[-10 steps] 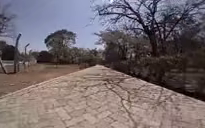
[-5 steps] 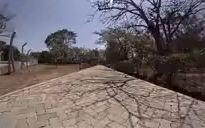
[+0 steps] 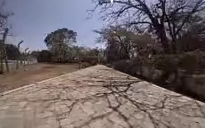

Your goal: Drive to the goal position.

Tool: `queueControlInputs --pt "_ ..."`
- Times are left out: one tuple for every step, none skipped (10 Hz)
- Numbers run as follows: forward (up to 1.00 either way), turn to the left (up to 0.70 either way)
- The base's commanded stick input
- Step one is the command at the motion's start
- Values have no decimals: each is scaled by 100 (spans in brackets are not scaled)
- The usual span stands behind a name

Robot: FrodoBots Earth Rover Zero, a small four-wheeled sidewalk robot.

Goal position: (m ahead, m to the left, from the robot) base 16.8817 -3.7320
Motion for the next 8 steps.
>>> queueControlInputs --pt "100 0" --pt "100 0" --pt "100 0" --pt "100 0" --pt "100 0" --pt "100 0" --pt "100 0" --pt "100 0"
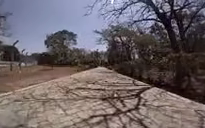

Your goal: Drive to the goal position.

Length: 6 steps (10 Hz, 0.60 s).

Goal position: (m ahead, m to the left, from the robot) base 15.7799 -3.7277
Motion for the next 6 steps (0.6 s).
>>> queueControlInputs --pt "100 0" --pt "100 0" --pt "100 0" --pt "100 0" --pt "100 0" --pt "100 0"
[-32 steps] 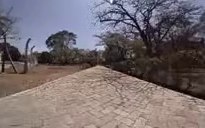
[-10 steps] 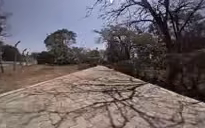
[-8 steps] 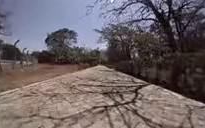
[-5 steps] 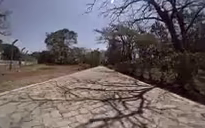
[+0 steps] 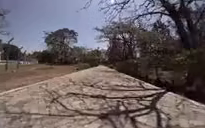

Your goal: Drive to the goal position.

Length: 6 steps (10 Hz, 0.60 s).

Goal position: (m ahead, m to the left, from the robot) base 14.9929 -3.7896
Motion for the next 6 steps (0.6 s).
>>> queueControlInputs --pt "100 0" --pt "100 0" --pt "100 0" --pt "100 0" --pt "100 0" --pt "100 0"
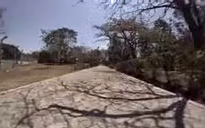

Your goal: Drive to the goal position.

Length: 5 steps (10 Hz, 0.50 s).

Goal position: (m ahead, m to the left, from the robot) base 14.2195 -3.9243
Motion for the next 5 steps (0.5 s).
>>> queueControlInputs --pt "100 0" --pt "100 0" --pt "100 0" --pt "100 0" --pt "100 0"
